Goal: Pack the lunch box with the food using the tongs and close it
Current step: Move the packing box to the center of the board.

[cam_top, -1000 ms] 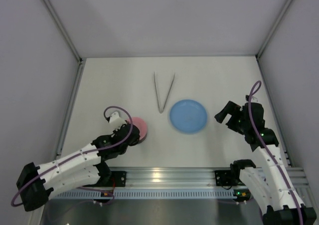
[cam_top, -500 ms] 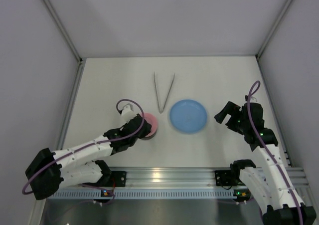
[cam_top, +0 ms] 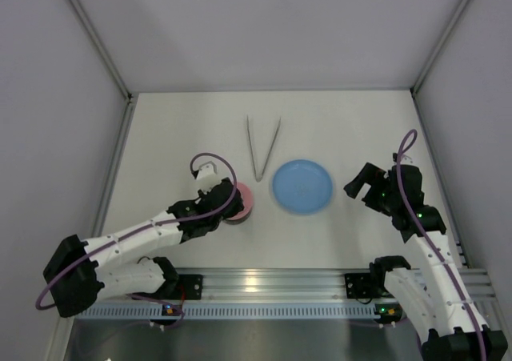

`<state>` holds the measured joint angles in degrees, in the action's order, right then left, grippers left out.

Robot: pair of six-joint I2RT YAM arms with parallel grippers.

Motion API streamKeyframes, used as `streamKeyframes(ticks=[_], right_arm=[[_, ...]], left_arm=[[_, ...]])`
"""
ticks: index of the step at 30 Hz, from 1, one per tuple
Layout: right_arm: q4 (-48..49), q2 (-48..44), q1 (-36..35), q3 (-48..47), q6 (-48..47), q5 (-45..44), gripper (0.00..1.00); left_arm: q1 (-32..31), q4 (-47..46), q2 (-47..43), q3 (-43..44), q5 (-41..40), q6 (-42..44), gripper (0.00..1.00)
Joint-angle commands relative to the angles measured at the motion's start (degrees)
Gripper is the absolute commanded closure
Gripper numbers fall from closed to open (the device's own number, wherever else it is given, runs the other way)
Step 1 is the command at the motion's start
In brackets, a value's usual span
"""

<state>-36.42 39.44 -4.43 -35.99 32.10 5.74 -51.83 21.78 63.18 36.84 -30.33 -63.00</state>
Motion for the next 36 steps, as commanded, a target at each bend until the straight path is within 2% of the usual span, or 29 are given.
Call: streamKeyframes(ticks=[1, 12, 25, 36], right_arm=[[2.94, 0.02, 0.65, 0.3, -0.63, 0.5, 0.04], [3.11, -0.07, 0.65, 0.48, -0.63, 0.68, 0.04], [3.47, 0.37, 0.65, 0.92, -1.07, 0.68, 0.04], [3.47, 0.73, 0.65, 0.66, -1.25, 0.77, 0.04]], left_arm=[[0.07, 16.8, 2.21, -0.11, -2.45, 3.5, 0.46], [0.15, 19.53, 5.2, 1.22, -3.51, 4.29, 0.44], [0.07, 9.25, 9.07, -4.93, 5.62, 4.2, 0.43], [0.07, 4.67, 10.91, -8.27, 8.71, 3.06, 0.43]])
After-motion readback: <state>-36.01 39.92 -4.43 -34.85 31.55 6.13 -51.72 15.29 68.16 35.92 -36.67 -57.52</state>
